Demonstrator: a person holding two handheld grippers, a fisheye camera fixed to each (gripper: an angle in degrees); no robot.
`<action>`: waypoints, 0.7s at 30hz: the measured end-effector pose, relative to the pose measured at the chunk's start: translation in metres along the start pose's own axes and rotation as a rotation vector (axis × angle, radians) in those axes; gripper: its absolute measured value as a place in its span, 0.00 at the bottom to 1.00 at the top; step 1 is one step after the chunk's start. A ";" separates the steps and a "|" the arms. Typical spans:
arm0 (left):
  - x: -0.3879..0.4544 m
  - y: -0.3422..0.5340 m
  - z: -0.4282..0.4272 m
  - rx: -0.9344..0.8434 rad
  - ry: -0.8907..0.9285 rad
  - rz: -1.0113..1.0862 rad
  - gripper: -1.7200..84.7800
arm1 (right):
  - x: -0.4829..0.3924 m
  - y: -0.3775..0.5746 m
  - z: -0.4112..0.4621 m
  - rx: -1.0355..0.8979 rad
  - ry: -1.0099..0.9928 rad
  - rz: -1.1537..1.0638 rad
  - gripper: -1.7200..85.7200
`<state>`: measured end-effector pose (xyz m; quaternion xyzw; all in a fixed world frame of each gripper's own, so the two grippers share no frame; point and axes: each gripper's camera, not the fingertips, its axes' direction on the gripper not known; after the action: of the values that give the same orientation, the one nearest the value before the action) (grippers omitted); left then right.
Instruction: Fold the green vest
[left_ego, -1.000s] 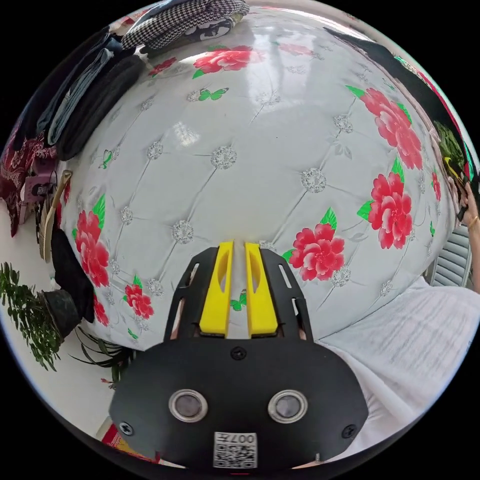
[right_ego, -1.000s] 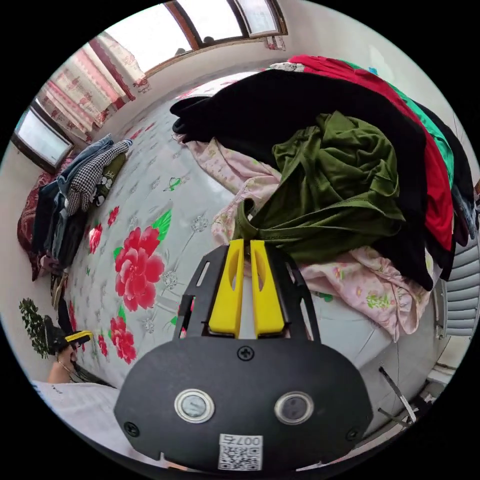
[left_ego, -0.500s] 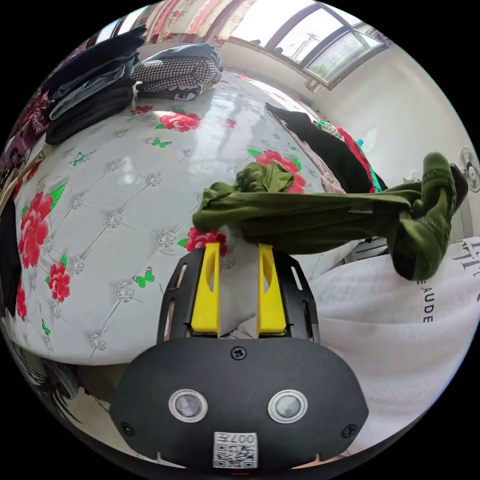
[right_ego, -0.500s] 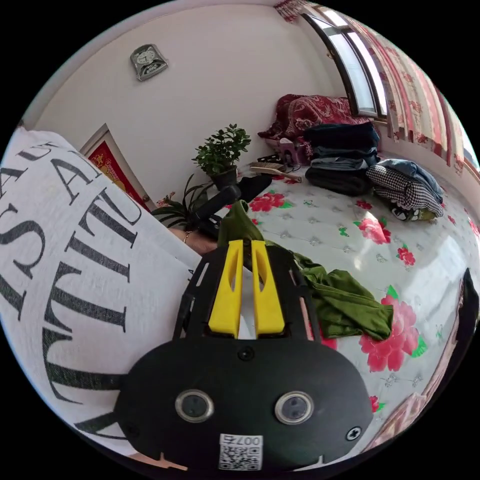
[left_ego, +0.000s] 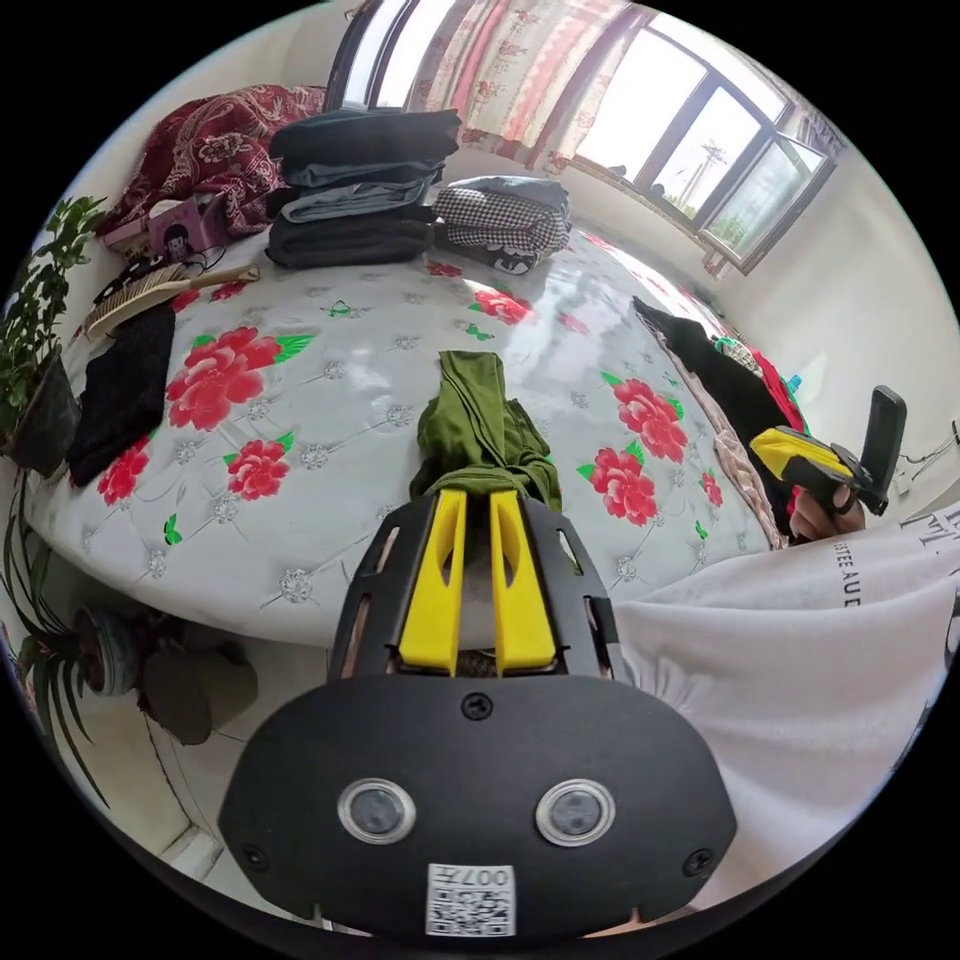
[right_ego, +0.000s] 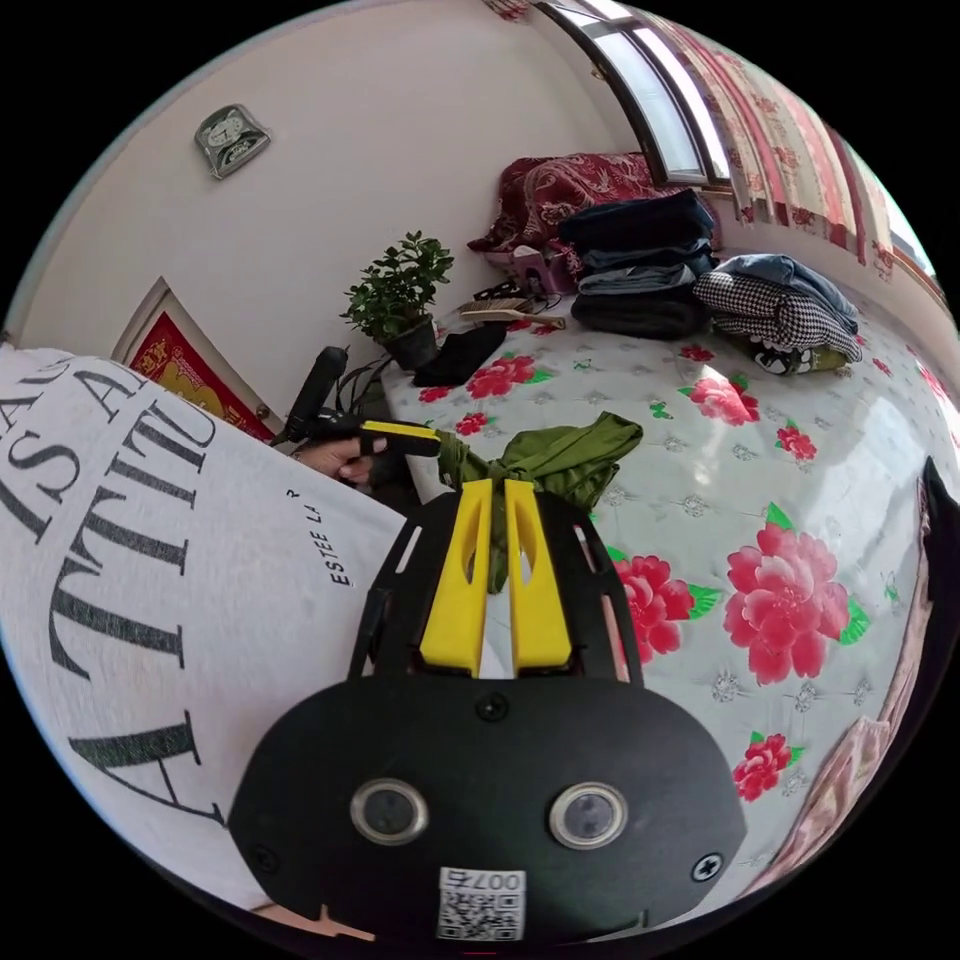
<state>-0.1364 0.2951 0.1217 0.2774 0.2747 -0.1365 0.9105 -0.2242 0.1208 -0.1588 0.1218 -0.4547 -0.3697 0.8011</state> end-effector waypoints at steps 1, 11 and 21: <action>-0.006 -0.002 -0.002 0.020 -0.009 0.016 0.11 | 0.003 0.001 -0.001 -0.004 0.005 0.010 0.02; -0.005 -0.070 0.115 -0.196 -0.105 0.232 0.15 | 0.013 0.015 -0.013 0.034 0.090 0.108 0.02; -0.008 -0.092 0.042 0.098 0.171 0.421 0.01 | 0.022 0.019 -0.056 0.175 0.164 0.190 0.06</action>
<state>-0.1621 0.1964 0.1162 0.3832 0.2801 0.0672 0.8776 -0.1620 0.1105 -0.1654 0.1772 -0.4276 -0.2399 0.8534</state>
